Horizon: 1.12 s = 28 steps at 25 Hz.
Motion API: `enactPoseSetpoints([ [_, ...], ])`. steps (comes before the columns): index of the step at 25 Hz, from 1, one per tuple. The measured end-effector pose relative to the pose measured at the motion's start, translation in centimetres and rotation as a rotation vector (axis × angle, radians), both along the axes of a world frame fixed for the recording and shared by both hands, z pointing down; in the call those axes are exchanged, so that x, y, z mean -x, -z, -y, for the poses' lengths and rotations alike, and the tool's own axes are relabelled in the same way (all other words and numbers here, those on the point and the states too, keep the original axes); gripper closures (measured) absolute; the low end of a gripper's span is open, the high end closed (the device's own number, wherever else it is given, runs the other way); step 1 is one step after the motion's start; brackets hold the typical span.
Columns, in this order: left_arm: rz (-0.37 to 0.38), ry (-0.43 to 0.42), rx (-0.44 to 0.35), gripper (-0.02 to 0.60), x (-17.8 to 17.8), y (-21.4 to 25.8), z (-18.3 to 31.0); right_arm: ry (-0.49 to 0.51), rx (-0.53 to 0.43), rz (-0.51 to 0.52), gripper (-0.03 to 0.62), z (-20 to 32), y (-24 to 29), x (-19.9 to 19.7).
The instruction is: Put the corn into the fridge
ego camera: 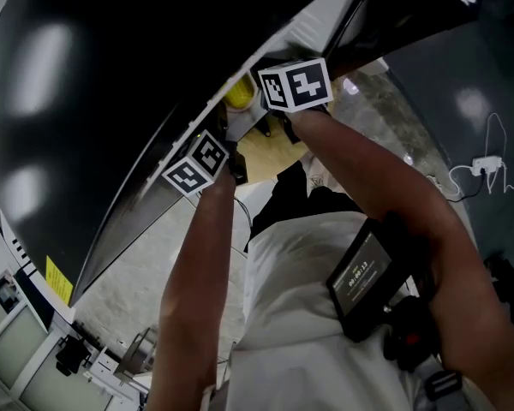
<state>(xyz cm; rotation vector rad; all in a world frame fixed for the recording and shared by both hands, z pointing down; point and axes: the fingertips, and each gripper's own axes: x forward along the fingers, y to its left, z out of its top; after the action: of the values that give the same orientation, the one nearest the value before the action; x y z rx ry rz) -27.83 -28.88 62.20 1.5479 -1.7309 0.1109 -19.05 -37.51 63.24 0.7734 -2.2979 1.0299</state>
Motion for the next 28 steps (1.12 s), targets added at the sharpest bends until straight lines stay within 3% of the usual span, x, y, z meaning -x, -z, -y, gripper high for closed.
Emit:
enactPoseSetpoints([
  [13, 0.032, 0.024, -0.039, 0.488, -0.2, 1.4, -2.9, 0.039, -0.053, 0.047, 0.545, -1.9, 2.1, -1.1],
  [14, 0.038, 0.020, -0.042, 0.488, -0.2, 1.6, -3.1, 0.040, -0.059, 0.047, 0.586, -2.0, 2.4, -1.2],
  [19, 0.057, 0.005, -0.055, 0.489, -1.1, 2.8, -4.4, 0.069, -0.077, 0.069, 0.586, -2.9, 3.8, -2.2],
  [28, -0.015, 0.032, -0.121, 0.573, -2.8, 5.3, -8.0, 0.117, -0.111, 0.153, 0.586, -5.4, 7.2, -4.6],
])
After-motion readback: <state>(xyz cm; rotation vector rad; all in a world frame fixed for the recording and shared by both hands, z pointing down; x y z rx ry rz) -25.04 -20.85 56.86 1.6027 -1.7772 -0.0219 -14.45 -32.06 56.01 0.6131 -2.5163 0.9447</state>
